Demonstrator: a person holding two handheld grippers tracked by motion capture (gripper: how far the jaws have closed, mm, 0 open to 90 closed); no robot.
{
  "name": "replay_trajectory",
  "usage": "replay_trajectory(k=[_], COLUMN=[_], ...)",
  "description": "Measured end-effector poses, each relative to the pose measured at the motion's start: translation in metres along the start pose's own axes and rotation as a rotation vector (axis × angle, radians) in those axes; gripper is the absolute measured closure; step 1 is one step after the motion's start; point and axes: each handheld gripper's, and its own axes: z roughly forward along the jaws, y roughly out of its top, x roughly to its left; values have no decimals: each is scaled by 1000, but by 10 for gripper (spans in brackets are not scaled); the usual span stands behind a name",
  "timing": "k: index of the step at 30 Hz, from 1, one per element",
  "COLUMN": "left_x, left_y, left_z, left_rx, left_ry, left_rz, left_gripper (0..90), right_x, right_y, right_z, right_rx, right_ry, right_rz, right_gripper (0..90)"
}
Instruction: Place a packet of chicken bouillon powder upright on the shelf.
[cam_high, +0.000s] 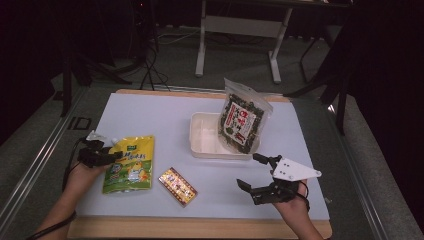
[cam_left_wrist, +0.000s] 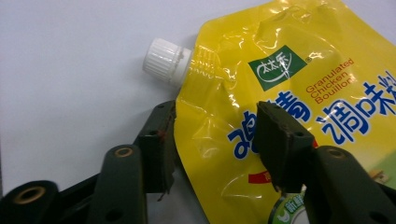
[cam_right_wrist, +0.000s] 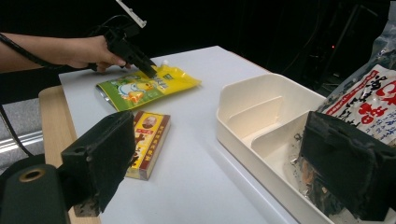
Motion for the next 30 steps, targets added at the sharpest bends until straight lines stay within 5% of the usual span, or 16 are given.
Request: replay_trajectory(k=[8, 12, 17, 30], left_x=[-7, -11, -15, -15], left_y=[3, 4, 5, 9], left_z=[-1, -4, -4, -22], left_rx=[24, 39, 46, -20], left_ry=[49, 102, 125, 61], left_rz=[10, 48, 66, 66], left_gripper=[549, 741, 845, 900], right_x=[1, 1, 0, -4], right_y=[0, 0, 0, 1], right_z=[0, 0, 0, -5], right_rx=[0, 4, 5, -19], right_ry=[-1, 1, -1, -6], right_rz=[-6, -4, -4, 20], right_gripper=[101, 101, 101, 101])
